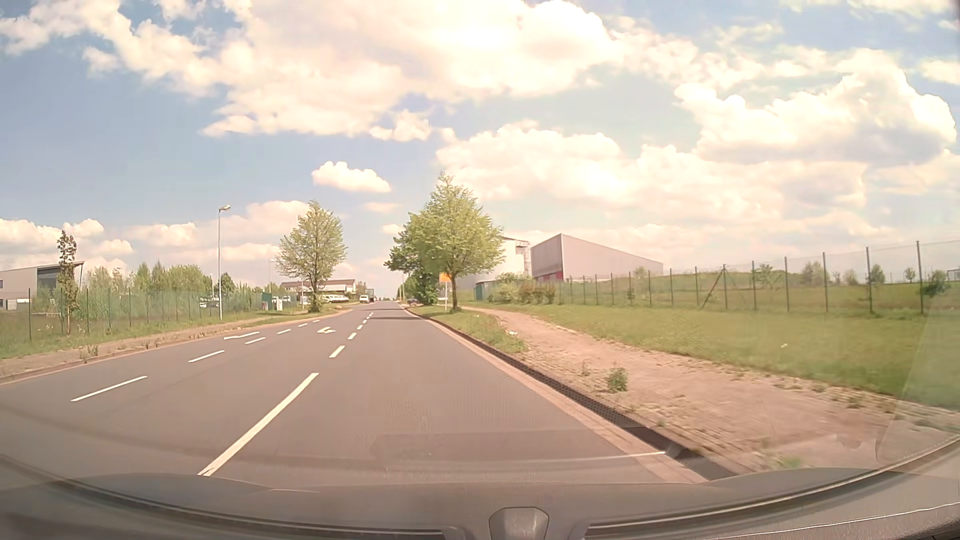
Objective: Follow the waypoints while adhering to traffic rules and regulations
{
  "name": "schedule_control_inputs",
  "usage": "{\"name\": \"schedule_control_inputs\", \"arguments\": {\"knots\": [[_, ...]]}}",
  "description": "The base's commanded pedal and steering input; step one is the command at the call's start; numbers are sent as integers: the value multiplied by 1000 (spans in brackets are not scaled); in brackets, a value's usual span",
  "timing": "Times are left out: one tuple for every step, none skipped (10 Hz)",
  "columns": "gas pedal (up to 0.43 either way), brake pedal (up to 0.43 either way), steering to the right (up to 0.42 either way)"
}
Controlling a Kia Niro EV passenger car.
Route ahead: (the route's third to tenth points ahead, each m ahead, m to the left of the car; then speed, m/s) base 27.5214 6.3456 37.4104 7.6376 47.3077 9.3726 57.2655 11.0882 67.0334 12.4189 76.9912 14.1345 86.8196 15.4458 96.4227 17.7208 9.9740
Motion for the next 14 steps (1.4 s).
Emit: {"name": "schedule_control_inputs", "arguments": {"knots": [[157,0,-93],[157,0,-88],[157,0,-77],[157,0,-69],[157,0,-68],[157,0,-66],[157,0,-62],[150,0,-54],[138,0,-41],[138,0,-29],[138,0,-16],[138,0,-9],[130,0,-5],[118,0,-1]]}}
